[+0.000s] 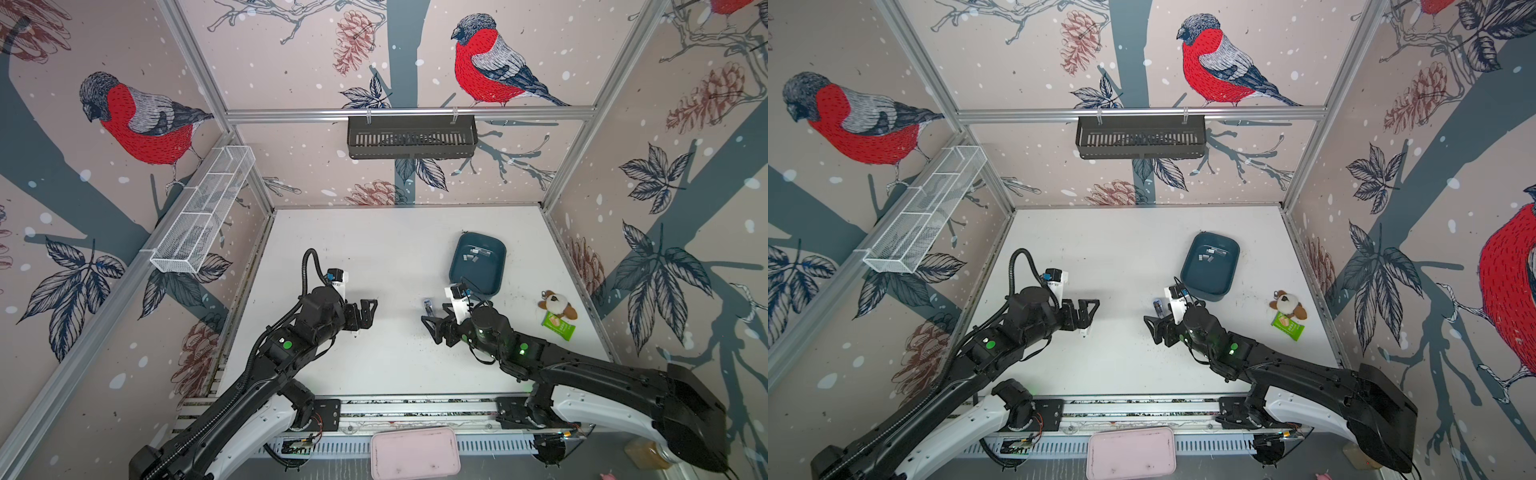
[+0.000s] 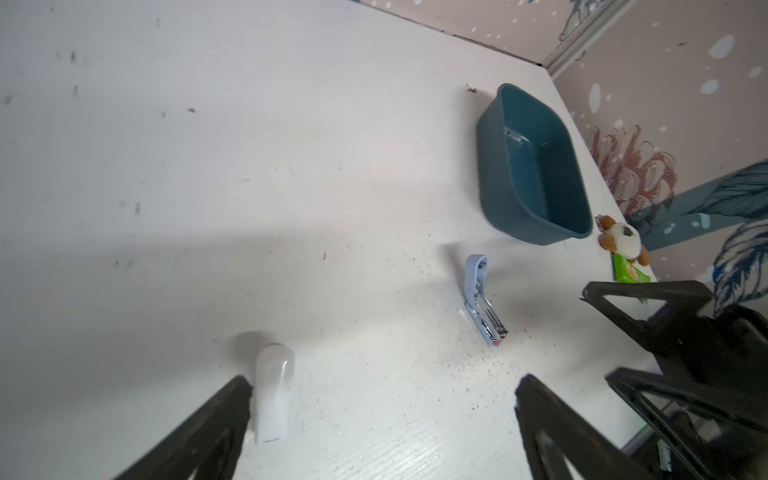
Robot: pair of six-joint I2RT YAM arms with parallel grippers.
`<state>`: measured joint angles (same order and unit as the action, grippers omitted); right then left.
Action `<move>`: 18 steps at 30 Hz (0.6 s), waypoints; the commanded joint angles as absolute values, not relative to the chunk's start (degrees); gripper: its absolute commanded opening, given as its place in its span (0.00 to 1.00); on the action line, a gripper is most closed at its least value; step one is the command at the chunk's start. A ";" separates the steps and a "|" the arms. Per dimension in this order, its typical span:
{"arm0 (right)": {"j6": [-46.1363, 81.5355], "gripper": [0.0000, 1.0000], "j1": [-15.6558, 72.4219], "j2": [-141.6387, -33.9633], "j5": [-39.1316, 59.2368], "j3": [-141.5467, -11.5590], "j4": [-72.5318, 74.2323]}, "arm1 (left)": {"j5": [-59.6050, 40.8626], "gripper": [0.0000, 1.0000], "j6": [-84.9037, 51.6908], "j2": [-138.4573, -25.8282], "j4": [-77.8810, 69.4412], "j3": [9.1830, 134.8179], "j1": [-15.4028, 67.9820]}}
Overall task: Load the staples into the stapler
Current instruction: 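Move the left gripper down over the white staple pack on the table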
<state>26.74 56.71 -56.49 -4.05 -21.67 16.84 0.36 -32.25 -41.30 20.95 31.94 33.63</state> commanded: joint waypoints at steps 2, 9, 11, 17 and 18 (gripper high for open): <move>24.73 1.00 57.52 -57.85 0.28 -19.78 26.42 | 7.52 0.99 -40.38 -40.33 21.51 28.08 33.57; 19.19 1.00 59.29 -59.15 -0.78 -17.14 33.31 | 11.64 0.99 -42.79 -40.85 20.45 23.44 33.57; 17.57 1.00 59.31 -59.15 0.41 -16.38 34.87 | 11.78 0.98 -42.38 -42.17 19.25 22.65 33.57; 16.85 0.99 59.59 -60.63 1.73 -15.17 36.58 | 13.05 0.98 -41.56 -46.38 17.14 21.63 33.57; 16.87 0.99 59.59 -60.80 1.41 -15.10 36.55 | 13.26 0.99 -41.56 -46.92 17.06 21.62 33.57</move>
<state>17.91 59.46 -60.49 0.73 -15.25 33.52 10.79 -41.54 -45.98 19.09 21.82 33.63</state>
